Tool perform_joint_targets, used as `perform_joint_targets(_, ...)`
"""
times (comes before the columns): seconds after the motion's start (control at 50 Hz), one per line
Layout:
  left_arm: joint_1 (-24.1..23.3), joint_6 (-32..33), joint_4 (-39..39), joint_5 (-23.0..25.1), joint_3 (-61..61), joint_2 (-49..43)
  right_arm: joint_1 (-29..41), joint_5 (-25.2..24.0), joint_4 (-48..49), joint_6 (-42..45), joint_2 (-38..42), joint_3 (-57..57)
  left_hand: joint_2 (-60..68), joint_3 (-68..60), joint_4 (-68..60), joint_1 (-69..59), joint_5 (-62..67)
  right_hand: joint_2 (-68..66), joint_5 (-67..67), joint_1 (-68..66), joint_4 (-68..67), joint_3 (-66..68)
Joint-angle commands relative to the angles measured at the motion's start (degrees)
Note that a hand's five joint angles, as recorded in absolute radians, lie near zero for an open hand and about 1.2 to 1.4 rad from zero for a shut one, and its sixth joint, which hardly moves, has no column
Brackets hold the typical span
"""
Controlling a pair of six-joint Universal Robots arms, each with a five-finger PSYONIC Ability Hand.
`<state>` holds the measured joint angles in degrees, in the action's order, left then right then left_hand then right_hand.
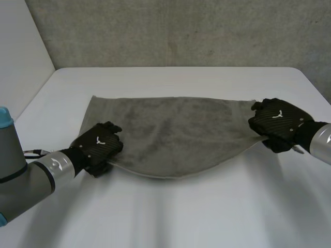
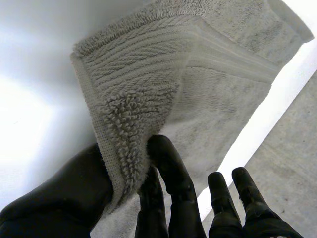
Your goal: Fold the towel.
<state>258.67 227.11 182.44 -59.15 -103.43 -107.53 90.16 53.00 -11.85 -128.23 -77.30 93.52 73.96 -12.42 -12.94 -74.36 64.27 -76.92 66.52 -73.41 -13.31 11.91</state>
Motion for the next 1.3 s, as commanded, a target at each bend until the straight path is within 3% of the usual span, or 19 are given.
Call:
perform_joint_targets(0.02,-1.15,-1.05,0.29,-2.36,-0.90,-0.92,-2.09,0.00,-0.10,-0.18,0.40,0.35,-4.52,2.42,2.94,4.92,-4.83,-3.08,3.48,-6.59,3.31,-1.91)
perform_joint_targets(0.12,-1.50,-3.60,0.38,-4.13,-1.34,-1.71,-2.27,0.00,-0.10,-0.18,0.48,1.05,-19.68,2.42,2.94,20.07,-19.98,-3.08,3.48,-6.59,3.31,-1.91)
perform_joint_targets(0.16,-2.98,-4.39,0.20,-4.65,-1.43,-2.15,-2.27,-0.18,-0.01,-0.36,0.66,1.14,-34.41,2.42,2.94,34.80,-34.71,-3.08,3.48,-6.59,3.31,-1.91)
perform_joint_targets(0.3,-3.96,-4.57,0.46,-6.32,-2.22,-1.01,-2.45,-1.05,-0.01,-1.06,0.75,0.96,-46.74,2.42,2.94,47.14,-47.05,-3.08,3.48,-6.59,3.31,-1.91)
perform_joint_targets(0.4,-3.96,-6.41,1.25,-10.37,-2.39,0.66,-2.62,-1.14,-0.10,-1.59,0.57,0.96,-46.93,2.42,2.94,47.33,-47.23,-3.08,3.48,-6.59,3.31,-1.91)
perform_joint_targets(0.48,-4.74,-12.02,3.44,-13.61,-2.48,1.62,-3.94,-1.23,-0.01,-6.23,0.48,0.53,-46.93,2.42,2.94,47.33,-47.23,-3.08,3.48,-6.59,3.31,-1.91)
perform_joint_targets(0.76,-8.09,-17.58,5.74,-18.63,-4.42,2.68,-5.96,-1.06,0.43,-13.89,0.40,-0.79,-46.25,2.42,2.94,46.65,-46.56,-3.08,3.48,-6.59,3.31,-1.91)
perform_joint_targets(0.86,-9.84,-24.51,5.82,-18.98,-4.59,2.50,-6.23,-0.88,0.51,-15.12,0.48,-1.06,-45.58,2.42,2.94,45.98,-45.89,-3.08,3.48,-6.59,3.31,-1.91)
perform_joint_targets(0.98,-9.85,-25.75,6.35,-19.77,-4.59,2.33,-6.84,-0.44,0.60,-16.09,0.48,-1.85,-45.41,2.42,2.94,45.81,-45.72,-3.08,3.48,-6.59,3.31,-1.91)
perform_joint_targets(1.18,-8.97,-25.58,11.80,-26.62,-4.68,2.33,-7.90,-0.44,0.60,-17.41,0.40,-2.82,-44.74,2.42,2.94,45.14,-45.04,-3.08,3.48,-6.59,3.31,-1.91)
perform_joint_targets(1.3,-7.30,-25.31,11.98,-26.80,-4.68,2.33,-7.90,-0.35,0.60,-17.41,0.40,-2.99,-44.57,2.42,2.94,44.97,-44.88,-3.08,3.48,-6.59,3.31,-1.91)
